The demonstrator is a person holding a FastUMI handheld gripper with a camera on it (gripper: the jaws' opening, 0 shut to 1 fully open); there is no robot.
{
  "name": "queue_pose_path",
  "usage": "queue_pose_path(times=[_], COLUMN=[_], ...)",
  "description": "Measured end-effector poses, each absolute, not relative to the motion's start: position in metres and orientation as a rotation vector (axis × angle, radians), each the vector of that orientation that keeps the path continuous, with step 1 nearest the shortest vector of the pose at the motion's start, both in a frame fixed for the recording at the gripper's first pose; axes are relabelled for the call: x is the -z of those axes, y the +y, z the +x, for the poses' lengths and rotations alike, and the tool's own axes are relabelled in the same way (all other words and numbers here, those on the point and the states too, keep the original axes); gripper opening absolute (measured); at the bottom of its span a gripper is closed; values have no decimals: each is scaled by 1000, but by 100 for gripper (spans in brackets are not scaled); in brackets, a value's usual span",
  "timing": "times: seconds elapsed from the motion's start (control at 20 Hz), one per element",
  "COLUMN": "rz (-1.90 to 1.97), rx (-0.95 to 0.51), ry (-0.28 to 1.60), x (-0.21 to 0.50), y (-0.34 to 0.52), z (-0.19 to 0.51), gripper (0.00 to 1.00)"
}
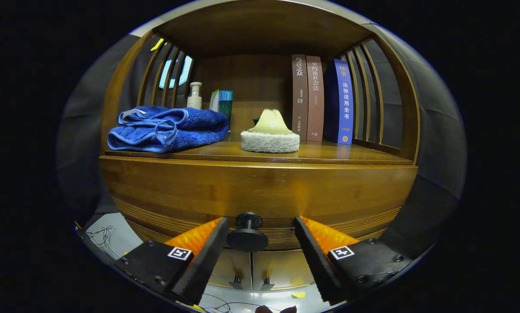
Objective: Pull open the drawer, take out the items inside it, and place them on the countertop above the cabinet.
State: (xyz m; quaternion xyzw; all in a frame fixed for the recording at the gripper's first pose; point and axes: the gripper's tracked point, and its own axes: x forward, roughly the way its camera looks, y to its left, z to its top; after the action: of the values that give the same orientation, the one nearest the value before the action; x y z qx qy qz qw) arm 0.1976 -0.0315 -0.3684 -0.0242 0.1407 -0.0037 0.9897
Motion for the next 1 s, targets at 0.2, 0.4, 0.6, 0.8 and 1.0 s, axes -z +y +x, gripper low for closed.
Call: queue_pose_path(times=[0.2, 0.4, 0.6, 0.8, 1.0], rz=[-70, -100, -109, -110, -73], rx=[3, -10, -31, -37, -20], ry=[291, 252, 209, 158, 138], x=[370, 343, 294, 226, 156], y=[-30, -26, -18, -17, -22], z=[196, 184, 155, 131, 112], gripper=[99, 99, 99, 99, 99])
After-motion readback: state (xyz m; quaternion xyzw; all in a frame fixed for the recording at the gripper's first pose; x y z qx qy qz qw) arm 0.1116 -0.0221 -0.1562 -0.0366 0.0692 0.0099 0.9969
